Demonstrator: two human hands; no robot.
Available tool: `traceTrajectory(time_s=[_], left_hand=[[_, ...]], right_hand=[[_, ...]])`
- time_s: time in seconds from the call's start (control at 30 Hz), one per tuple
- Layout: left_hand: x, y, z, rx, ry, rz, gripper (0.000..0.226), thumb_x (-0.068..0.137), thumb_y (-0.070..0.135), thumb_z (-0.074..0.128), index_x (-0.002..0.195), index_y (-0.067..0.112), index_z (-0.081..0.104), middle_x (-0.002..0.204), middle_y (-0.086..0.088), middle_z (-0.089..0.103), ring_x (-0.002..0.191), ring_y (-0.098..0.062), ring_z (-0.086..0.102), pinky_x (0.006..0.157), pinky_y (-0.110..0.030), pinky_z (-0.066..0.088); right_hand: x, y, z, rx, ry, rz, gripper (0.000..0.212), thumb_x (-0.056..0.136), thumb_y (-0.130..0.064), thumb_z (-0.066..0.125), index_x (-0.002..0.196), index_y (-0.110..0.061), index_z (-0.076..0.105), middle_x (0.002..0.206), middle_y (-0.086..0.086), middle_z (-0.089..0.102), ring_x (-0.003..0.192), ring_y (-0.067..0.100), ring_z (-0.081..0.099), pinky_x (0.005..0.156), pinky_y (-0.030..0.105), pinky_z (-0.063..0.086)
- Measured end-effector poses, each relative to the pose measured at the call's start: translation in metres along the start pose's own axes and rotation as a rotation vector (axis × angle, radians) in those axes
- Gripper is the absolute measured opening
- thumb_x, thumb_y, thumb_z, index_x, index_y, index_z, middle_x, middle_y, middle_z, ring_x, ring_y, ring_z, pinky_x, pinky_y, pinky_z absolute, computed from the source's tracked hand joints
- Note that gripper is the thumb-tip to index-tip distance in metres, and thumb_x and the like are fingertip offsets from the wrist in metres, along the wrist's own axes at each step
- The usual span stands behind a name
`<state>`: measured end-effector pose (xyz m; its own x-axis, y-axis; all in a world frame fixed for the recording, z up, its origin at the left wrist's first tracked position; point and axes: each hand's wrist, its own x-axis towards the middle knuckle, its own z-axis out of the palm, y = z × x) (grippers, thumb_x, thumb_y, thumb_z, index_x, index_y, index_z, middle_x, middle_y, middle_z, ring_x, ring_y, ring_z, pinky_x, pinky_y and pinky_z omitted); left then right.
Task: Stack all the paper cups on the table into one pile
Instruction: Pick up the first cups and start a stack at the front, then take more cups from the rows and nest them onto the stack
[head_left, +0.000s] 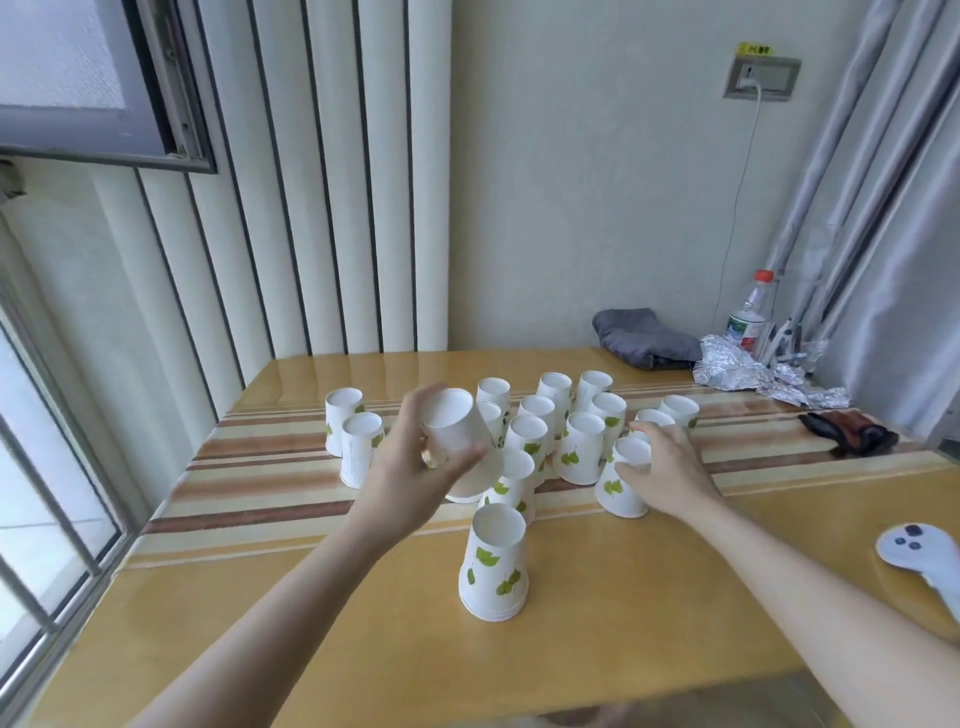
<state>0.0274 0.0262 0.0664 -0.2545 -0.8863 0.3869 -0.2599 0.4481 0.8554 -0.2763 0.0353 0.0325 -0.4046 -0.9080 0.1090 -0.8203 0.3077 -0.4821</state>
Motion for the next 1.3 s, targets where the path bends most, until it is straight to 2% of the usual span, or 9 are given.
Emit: traceTrajectory(time_s=[0.2,0.4,0.6,0.67,0.77,0.87,0.97,1.1,1.3], left_hand=[[-0.015,-0.007,0.014,0.107,-0.221,-0.025,0.062,0.078,0.039,0.076,0.129,0.03,0.042,0.11,0.005,0.063,0.103,-0.019,0.06,0.092,-0.04,0.053],[-0.023,-0.014,0.019,0.196,-0.317,-0.014,0.061,0.077,0.034,0.076,0.128,0.03,0.043,0.115,-0.002,0.061,0.108,-0.023,0.056,0.098,-0.037,0.049],[-0.045,-0.032,0.039,0.225,-0.378,-0.019,0.061,0.077,0.026,0.077,0.127,0.027,0.042,0.107,0.006,0.057,0.089,-0.013,0.05,0.085,-0.027,0.044],[-0.05,-0.037,0.038,0.205,-0.389,-0.041,0.072,0.077,0.029,0.077,0.136,0.032,0.035,0.118,0.006,0.056,0.102,-0.014,0.052,0.093,-0.028,0.042],[-0.056,-0.037,0.024,0.057,-0.442,-0.159,0.099,0.076,0.038,0.078,0.15,0.038,0.011,0.144,0.013,0.038,0.131,-0.008,0.038,0.111,-0.029,0.03],[-0.059,-0.029,-0.006,-0.129,-0.317,-0.306,0.077,0.082,0.048,0.068,0.146,0.038,0.026,0.141,0.013,0.044,0.13,-0.007,0.043,0.109,-0.033,0.036],[-0.065,-0.034,-0.034,-0.163,-0.185,-0.39,0.051,0.092,0.051,0.05,0.138,0.029,0.043,0.137,0.008,0.054,0.128,-0.011,0.049,0.106,-0.033,0.039],[-0.071,-0.052,-0.053,-0.178,-0.032,-0.452,0.044,0.095,0.047,0.046,0.132,0.024,0.049,0.133,0.001,0.058,0.127,-0.017,0.05,0.108,-0.038,0.039],[-0.055,-0.069,-0.055,-0.148,0.153,-0.472,0.037,0.096,0.035,0.051,0.13,0.02,0.05,0.132,-0.002,0.056,0.121,-0.018,0.054,0.094,-0.032,0.043]], right_hand=[[0.002,0.002,0.018,0.046,-0.004,-0.051,0.053,0.084,-0.03,0.065,0.132,-0.022,0.046,0.133,0.016,0.048,0.123,0.033,0.045,0.093,0.039,0.042],[-0.003,0.001,0.018,0.105,0.028,-0.025,0.048,0.085,-0.027,0.064,0.13,-0.026,0.047,0.131,0.015,0.051,0.117,0.034,0.05,0.087,0.038,0.043],[-0.029,-0.008,-0.006,0.211,0.128,-0.013,0.065,0.085,-0.03,0.067,0.14,-0.014,0.035,0.145,0.013,0.043,0.126,0.035,0.044,0.093,0.04,0.039],[-0.042,-0.019,-0.017,0.297,0.136,-0.03,0.066,0.083,-0.033,0.068,0.138,-0.013,0.037,0.14,0.011,0.047,0.122,0.033,0.047,0.09,0.038,0.04],[-0.065,-0.046,-0.031,0.406,0.04,-0.181,0.063,0.082,-0.039,0.069,0.136,-0.02,0.042,0.124,-0.002,0.054,0.105,0.018,0.053,0.081,0.029,0.041],[-0.091,-0.081,-0.035,0.377,-0.089,-0.367,0.057,0.081,-0.041,0.069,0.13,-0.031,0.043,0.115,-0.01,0.055,0.09,0.007,0.055,0.072,0.016,0.04],[-0.105,-0.104,-0.021,0.342,-0.143,-0.453,0.059,0.08,-0.043,0.07,0.131,-0.032,0.042,0.109,-0.006,0.059,0.089,0.014,0.059,0.072,0.021,0.044],[-0.111,-0.108,0.006,0.287,-0.226,-0.459,0.057,0.082,-0.041,0.067,0.131,-0.034,0.038,0.105,-0.006,0.054,0.085,0.015,0.053,0.074,0.026,0.042],[-0.114,-0.086,0.036,0.245,-0.325,-0.429,0.057,0.079,-0.05,0.065,0.128,-0.039,0.038,0.105,-0.017,0.05,0.085,0.004,0.053,0.077,0.023,0.044]])
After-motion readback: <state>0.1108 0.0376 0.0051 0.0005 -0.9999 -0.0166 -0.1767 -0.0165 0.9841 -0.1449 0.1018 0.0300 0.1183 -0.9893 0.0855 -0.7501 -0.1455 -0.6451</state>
